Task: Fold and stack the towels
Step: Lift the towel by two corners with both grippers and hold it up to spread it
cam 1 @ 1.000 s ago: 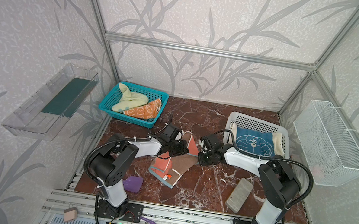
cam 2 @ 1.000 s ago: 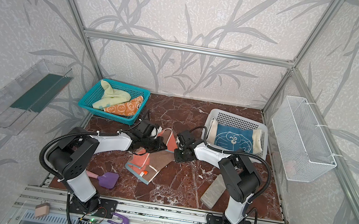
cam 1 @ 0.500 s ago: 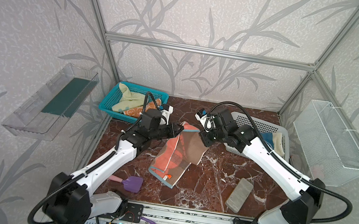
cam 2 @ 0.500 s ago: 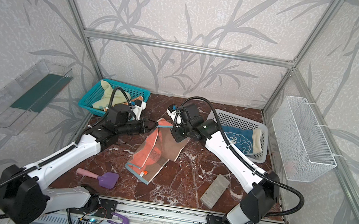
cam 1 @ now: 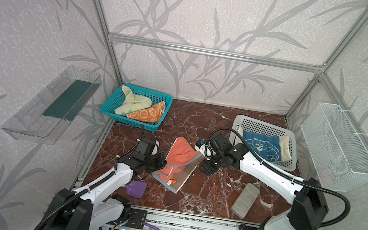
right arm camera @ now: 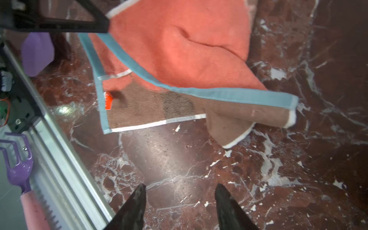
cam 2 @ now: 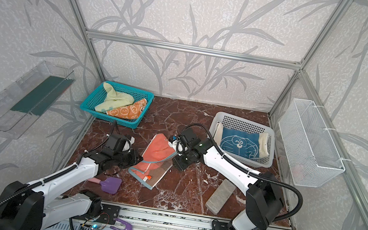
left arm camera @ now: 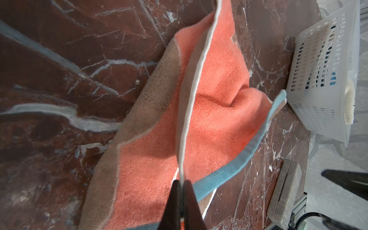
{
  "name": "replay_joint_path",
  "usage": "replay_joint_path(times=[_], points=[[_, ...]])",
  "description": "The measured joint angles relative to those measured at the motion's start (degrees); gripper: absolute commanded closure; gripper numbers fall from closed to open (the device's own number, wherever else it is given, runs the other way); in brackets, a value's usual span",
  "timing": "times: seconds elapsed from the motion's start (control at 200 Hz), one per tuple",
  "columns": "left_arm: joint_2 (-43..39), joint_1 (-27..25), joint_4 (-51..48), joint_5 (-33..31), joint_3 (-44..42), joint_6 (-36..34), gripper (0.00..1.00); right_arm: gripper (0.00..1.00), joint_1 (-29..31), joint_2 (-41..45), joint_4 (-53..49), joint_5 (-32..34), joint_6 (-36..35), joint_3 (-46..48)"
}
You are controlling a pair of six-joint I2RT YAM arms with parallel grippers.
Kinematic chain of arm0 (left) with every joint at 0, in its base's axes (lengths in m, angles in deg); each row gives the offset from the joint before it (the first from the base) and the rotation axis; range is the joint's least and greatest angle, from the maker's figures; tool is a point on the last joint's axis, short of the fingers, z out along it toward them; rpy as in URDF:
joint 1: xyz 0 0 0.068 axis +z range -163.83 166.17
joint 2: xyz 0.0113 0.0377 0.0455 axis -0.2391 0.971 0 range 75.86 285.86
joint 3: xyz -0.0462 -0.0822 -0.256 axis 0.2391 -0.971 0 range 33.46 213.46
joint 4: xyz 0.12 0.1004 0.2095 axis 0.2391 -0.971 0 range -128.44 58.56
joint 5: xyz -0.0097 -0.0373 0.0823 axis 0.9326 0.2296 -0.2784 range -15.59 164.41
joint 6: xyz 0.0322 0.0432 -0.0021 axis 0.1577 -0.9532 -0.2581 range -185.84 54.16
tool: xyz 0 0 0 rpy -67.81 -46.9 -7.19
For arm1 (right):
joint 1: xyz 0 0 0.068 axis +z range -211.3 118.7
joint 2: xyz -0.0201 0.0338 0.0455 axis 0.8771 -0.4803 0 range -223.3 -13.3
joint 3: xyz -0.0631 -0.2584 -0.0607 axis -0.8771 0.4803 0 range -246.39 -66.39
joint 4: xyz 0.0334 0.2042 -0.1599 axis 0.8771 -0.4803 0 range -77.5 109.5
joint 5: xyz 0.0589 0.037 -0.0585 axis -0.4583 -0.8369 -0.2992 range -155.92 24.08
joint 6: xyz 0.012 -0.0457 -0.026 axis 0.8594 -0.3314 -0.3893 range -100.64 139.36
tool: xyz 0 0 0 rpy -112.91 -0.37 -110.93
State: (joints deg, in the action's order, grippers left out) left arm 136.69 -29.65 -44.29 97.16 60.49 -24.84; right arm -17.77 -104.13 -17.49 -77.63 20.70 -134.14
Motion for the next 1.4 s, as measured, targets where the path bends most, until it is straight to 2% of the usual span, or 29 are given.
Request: replay_joint_path(times=[0.115,0.205,0.345,0.48,0.635,0.895,0.955,1.08,1.15,1.175,1.265,1.4], points=[[-0.37,0.33,0.02,-0.15,0.0,-0.33,1.0,0.4,-8.59,-1.75,5.88,-3.43,3.1,2.84],[-0.37,0.52,0.0,-0.13,0.0,-0.48,1.0,0.4,-12.92,-4.44,10.49,-6.71,3.65,3.02],[-0.15,0.72,0.02,0.02,0.0,-0.52,1.0,0.37,-13.92,-8.31,14.29,-10.45,2.16,2.1],[0.81,0.98,0.26,0.37,0.0,-0.5,1.0,0.3,-17.27,-15.19,17.27,-20.26,2.93,-2.05],[1.68,1.11,0.9,0.96,0.0,-0.48,1.0,0.3,-20.79,-19.02,18.43,-25.33,3.39,-4.15],[2.69,1.38,1.11,1.4,0.15,-0.52,1.0,0.32,-19.37,-23.19,18.71,-31.52,3.26,-5.81],[2.69,1.44,1.01,1.42,0.35,-0.52,1.0,0.4,-18.84,-23.23,18.64,-32.3,3.04,-5.81],[2.69,1.77,0.55,1.44,1.46,-0.74,1.0,0.83,-18.12,-23.19,18.45,-32.5,2.4,-5.75],[2.58,1.95,0.02,1.51,2.4,-1.07,1.0,0.97,-18.1,-22.62,18.47,-31.78,2.27,-5.2],[2.49,2.01,-0.28,1.49,2.73,-1.18,1.0,1.0,-18.1,-22.25,18.36,-31.5,2.19,-4.96],[1.36,2.32,-2.8,1.46,5.01,-1.84,1.0,1.0,-18.1,-19.8,17.68,-29.11,2.23,-3.82],[-2.29,2.73,-8.04,1.05,12.0,-3.54,1.0,1.0,-17.66,-9.97,15.65,-23.87,2.49,-2.97]])
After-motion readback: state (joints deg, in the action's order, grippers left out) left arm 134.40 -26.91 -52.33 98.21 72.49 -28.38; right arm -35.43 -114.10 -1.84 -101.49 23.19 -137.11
